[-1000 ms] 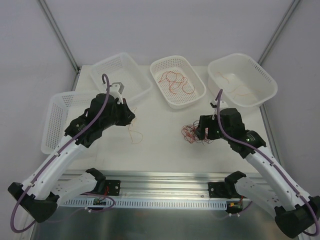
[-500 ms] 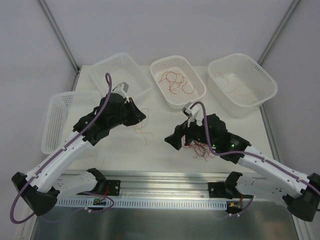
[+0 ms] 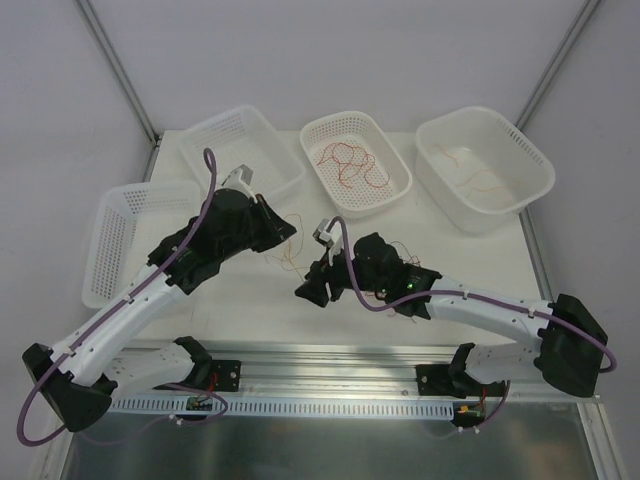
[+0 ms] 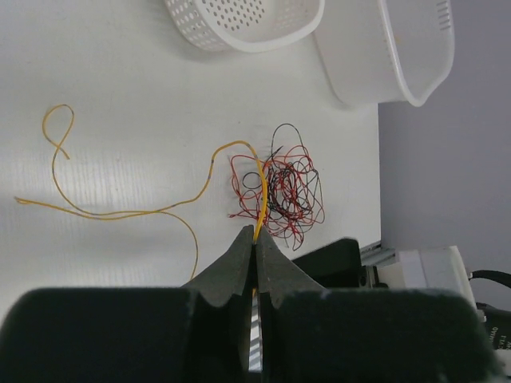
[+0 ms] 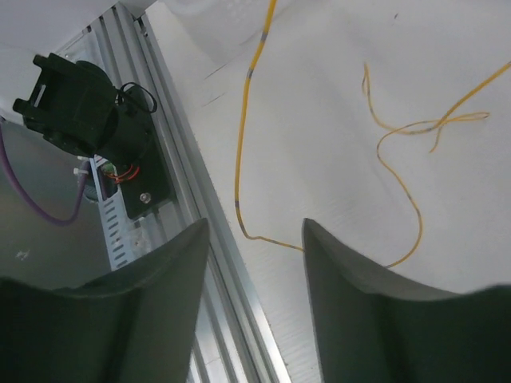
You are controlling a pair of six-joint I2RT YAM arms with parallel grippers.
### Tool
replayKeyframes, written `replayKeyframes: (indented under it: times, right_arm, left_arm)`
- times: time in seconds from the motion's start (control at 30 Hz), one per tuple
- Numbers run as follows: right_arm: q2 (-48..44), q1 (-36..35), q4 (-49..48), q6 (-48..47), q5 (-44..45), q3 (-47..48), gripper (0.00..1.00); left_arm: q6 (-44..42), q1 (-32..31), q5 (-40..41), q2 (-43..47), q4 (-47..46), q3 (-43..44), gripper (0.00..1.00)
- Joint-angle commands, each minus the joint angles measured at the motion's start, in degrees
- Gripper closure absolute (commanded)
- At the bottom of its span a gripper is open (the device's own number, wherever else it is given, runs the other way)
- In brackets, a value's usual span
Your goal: Untangle the cables
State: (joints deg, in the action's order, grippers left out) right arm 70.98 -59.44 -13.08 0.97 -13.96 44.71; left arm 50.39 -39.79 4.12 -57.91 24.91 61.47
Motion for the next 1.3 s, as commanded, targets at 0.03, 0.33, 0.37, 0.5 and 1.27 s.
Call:
replayKeyframes:
  times: [0.03, 0.33, 0.37, 0.5, 1.27]
  right_arm:
    - [0.83, -0.94, -3.88, -0.53, -1.43, 3.1, 0.58]
    - [-1.63, -0.94, 1.83, -3.96, 0.68, 5.56, 0.99]
    - [-1.55, -0.85, 1.92, -4.13, 0.34, 5.65, 0.99]
    - [-1.46, -0.85, 2.44, -4.4, -0.37, 6.35, 0.99]
    - [-12.19, 18.12, 34.17, -24.34, 28.54, 36.92, 0.99]
  left_arm:
    - [1.2, -0.46, 2.29, 2.45, -2.49, -1.18, 1.0]
    - [1.38, -0.46, 2.74, 4.29, -2.67, -2.41, 1.0]
    - [1.46, -0.46, 2.56, 4.56, -2.76, -2.41, 1.0]
    - [-0.11, -0.46, 2.3, 4.56, -2.85, -2.15, 1.0]
    - [-27.43, 0.06, 20.13, 19.15, -2.32, -6.98, 0.01]
